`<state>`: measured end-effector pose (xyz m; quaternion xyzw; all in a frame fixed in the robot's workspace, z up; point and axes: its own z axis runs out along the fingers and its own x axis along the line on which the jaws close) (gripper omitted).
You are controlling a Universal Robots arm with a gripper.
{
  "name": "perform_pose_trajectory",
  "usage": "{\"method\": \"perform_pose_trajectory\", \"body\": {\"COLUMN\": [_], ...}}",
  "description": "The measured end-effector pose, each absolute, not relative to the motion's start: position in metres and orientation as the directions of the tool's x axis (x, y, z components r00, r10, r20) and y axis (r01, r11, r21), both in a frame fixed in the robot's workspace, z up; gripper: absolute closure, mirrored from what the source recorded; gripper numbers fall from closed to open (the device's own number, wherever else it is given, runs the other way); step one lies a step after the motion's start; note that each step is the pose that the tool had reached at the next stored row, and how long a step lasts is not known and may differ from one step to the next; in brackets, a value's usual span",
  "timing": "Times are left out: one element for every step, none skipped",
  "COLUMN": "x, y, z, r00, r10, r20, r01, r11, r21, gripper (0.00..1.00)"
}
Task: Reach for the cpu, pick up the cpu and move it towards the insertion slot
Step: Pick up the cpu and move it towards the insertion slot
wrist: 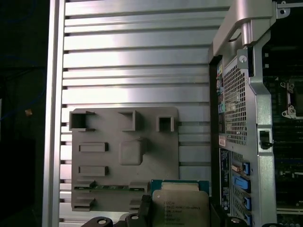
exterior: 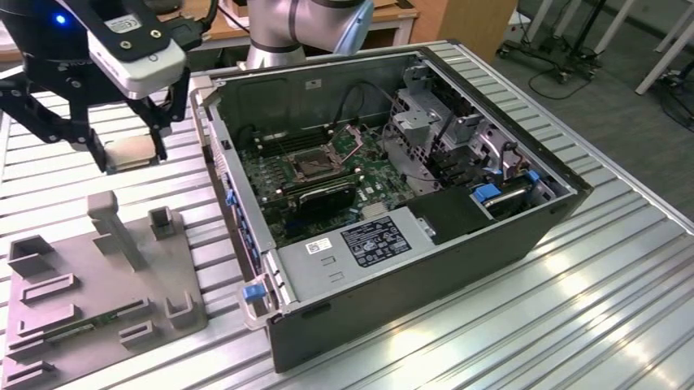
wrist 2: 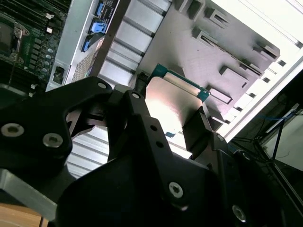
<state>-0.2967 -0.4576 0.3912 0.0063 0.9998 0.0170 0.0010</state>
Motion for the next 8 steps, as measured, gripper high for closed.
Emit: {"method": "perform_pose_trajectory", "body": {"x": [-0.2967,-0.2966,-0.2966,-0.2966,-0.2966,-0.2966,-0.2965,-0.2958], "y": [-0.4576,-0.4576,-0.4576,-0.4576,-0.4576,-0.4576,-0.4575,-0.4575], "z": [0.3912,0.3913,0.3915,0.3916,0.3917,0.3918,0.3918,0.3919], "r00": [-1.0,-1.0,-1.0,-1.0,-1.0,-1.0,-1.0,-1.0], "r10": [0.013,0.013,0.012,0.012,0.013,0.013,0.013,0.013], "r20": [-0.002,-0.002,-0.002,-0.002,-0.003,-0.004,-0.004,-0.004], "r01": [0.013,0.013,0.012,0.012,0.012,0.012,0.012,0.012], "r11": [0.999,0.999,0.999,0.999,0.998,0.997,0.997,0.997], "r21": [0.034,0.036,0.041,0.05,0.063,0.076,0.08,0.08], "gripper": [0.45,0.45,0.45,0.45,0.45,0.45,0.45,0.45]}}
